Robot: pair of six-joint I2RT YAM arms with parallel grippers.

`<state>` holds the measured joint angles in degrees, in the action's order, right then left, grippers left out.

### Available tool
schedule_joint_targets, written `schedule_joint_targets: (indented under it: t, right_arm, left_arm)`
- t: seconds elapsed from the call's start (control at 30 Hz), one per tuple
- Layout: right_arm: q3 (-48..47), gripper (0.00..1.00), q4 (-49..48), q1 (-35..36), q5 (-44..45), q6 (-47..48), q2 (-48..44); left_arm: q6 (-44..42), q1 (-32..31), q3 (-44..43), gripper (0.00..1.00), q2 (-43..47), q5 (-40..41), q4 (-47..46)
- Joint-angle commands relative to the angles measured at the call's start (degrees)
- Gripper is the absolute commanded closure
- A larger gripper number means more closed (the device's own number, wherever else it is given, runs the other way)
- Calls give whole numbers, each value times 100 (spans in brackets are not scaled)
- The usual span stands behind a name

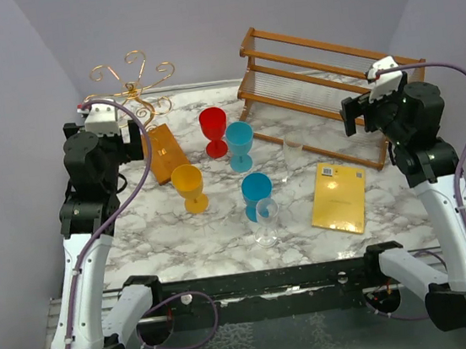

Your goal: Place the wine glass upside down on the wine glass rack

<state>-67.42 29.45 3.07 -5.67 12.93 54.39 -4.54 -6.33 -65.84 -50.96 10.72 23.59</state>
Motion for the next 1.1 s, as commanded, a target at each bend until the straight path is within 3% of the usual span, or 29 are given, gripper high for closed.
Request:
schedule_joint_targets:
  t: [0.0, 0.37, 0.6, 0.87, 1.07]
  right_arm:
    - [-172, 1, -243, 175, -26, 127, 97]
    - [-176, 1, -477, 361, -83, 276, 263]
    - [-373, 0, -267, 387, -870, 664, 403]
    - [-744, 0, -46, 395, -1755, 966, 786]
    - [-784, 0, 68, 403, -1942, 1018, 843]
  left_arm:
    - [-64, -73, -16, 1, -48, -197, -291]
    - [-76, -140, -105, 1, -135, -145, -474]
    - [-184, -129, -422, 1, -274, -469, -319]
    - [-12, -132, -1325, 1, -862, -1074, -99]
    - [268, -131, -2370, 2, -1759, -1066, 236]
